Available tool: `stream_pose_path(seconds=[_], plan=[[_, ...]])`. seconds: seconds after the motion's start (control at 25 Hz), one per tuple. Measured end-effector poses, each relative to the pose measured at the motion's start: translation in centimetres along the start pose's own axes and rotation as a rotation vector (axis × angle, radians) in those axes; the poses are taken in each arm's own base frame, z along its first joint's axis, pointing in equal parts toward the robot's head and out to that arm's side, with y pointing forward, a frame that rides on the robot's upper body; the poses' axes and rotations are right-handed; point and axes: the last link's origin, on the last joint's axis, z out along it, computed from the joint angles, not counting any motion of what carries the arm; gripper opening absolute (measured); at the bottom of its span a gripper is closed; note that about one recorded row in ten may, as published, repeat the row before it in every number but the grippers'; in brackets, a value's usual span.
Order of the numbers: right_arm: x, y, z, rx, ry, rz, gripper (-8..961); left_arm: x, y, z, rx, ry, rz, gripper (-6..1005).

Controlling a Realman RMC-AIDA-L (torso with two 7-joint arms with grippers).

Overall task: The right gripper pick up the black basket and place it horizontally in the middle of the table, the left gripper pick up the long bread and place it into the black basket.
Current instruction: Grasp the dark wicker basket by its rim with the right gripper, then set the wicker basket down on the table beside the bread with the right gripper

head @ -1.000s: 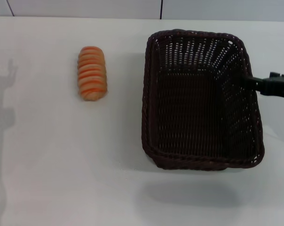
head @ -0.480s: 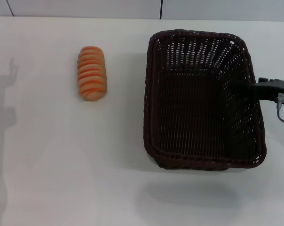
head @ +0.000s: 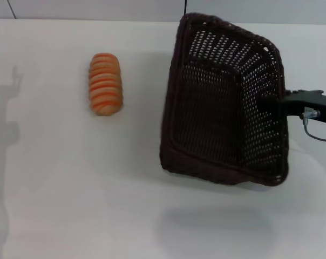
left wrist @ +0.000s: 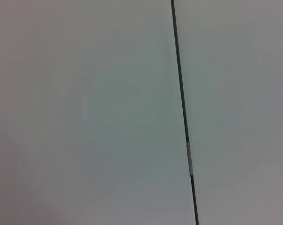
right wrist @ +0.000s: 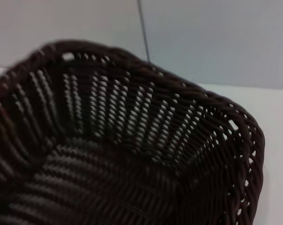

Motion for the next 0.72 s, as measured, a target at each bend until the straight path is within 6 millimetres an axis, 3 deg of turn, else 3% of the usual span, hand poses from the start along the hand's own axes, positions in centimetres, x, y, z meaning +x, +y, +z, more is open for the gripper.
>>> stream_pose_path(seconds=[0.28,0.72], plan=[[-1.3,0.9,-1.5,-0.025,-0.084,-0.027,465,-0.1,0.0,0.0,0.0,-0.003,0.0,831],[-2.3,1.7,-2.8,-0.09,-0.128,-0.086,322,-0.1,0.1,0.0,-0.002,-0.009,-0.001,824]])
